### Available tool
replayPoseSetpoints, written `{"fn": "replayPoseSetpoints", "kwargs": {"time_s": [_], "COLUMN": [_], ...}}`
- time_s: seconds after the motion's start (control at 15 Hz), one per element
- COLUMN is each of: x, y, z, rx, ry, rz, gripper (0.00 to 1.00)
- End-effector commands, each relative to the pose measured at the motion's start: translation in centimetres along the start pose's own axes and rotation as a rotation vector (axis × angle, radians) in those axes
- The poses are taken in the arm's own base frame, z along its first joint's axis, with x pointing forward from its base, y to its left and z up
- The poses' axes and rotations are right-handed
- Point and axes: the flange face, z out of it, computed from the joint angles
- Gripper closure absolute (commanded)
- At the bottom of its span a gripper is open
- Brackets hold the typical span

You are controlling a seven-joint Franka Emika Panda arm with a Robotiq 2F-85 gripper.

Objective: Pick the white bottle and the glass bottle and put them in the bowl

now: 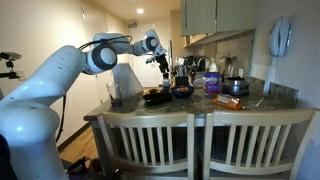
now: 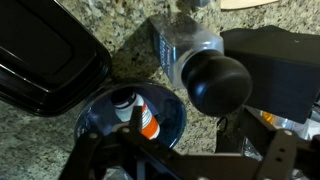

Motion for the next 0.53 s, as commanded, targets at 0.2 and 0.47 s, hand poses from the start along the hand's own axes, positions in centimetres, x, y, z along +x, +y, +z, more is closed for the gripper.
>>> {"fn": "replayPoseSetpoints", "kwargs": {"time_s": [0.2, 0.47], "x": [-0.2, -1.0], "y": [-0.1, -0.3], "z": [0.2, 0.1], "rx": [0.011, 0.011], "ry": [-0.014, -0.025], "rz": [-0.004, -0.021], "gripper": [0.00, 0.00]}}
